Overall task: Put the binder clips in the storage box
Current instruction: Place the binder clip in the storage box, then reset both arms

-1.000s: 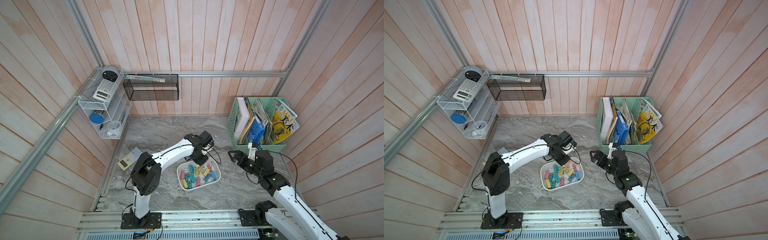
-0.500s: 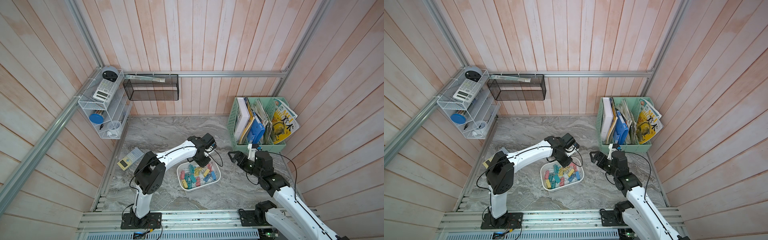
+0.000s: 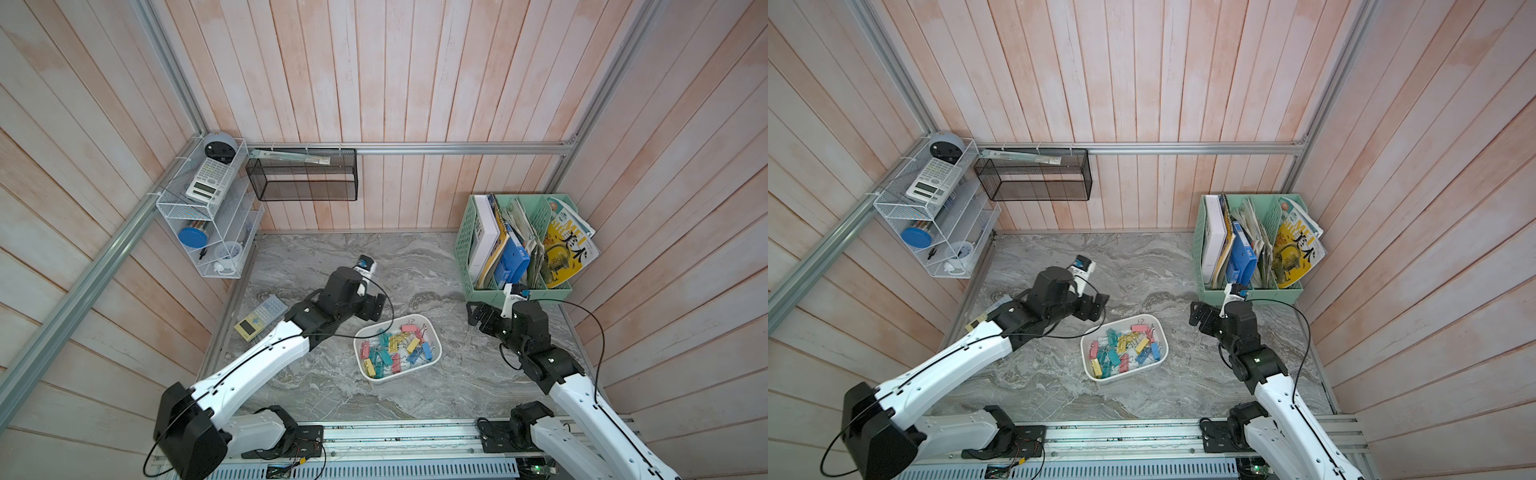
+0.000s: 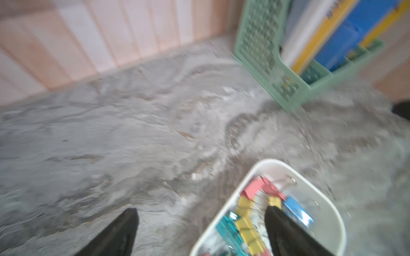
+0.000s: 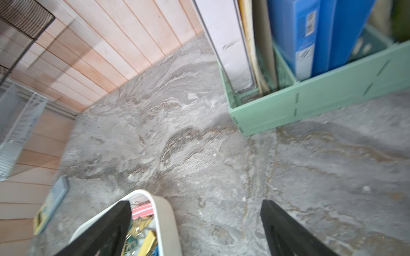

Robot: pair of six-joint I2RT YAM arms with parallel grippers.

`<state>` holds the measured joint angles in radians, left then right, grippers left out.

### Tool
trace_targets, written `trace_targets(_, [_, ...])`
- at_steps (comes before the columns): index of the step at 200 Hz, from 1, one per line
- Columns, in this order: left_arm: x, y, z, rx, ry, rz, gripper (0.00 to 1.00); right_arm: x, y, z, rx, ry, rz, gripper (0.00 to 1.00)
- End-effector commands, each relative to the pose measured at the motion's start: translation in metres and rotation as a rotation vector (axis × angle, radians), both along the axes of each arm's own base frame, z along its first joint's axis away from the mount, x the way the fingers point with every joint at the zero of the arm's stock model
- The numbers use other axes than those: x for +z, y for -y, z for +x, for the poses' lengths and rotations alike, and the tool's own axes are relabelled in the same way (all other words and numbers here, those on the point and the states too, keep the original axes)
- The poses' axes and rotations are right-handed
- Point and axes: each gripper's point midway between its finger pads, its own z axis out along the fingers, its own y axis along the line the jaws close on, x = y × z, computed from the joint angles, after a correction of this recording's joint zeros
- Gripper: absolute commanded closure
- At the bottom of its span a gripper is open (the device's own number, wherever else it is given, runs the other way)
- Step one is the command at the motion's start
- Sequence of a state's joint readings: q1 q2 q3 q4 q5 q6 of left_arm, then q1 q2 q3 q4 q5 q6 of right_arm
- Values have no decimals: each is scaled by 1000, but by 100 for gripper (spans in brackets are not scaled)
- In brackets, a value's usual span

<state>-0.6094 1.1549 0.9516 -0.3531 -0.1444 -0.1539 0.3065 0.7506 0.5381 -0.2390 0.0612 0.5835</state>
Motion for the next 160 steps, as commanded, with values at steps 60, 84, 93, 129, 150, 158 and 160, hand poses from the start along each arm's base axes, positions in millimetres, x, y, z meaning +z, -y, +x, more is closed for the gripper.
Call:
trace_targets(60, [-49, -165, 8, 595, 354, 152, 0, -10, 99, 35, -376, 161, -489, 2])
trace_targets(84, [-65, -189, 13, 672, 375, 204, 0, -29, 115, 49, -411, 135, -522, 2])
trace_targets(93, [-72, -199, 19, 695, 361, 202, 0, -36, 118, 56, -408, 128, -542, 2])
trace_targets(129, [-92, -224, 48, 721, 359, 125, 0, -56, 117, 89, -363, 152, -582, 2])
trace_targets(150, [-103, -229, 71, 695, 329, 59, 0, -73, 112, 100, -279, 117, -590, 2])
trace_targets(158, [-115, -228, 78, 663, 295, 47, 0, -76, 117, 103, -334, 174, -566, 3])
trace_targets(160, [-117, -228, 80, 662, 292, 43, 0, -75, 116, 104, -333, 198, -566, 3])
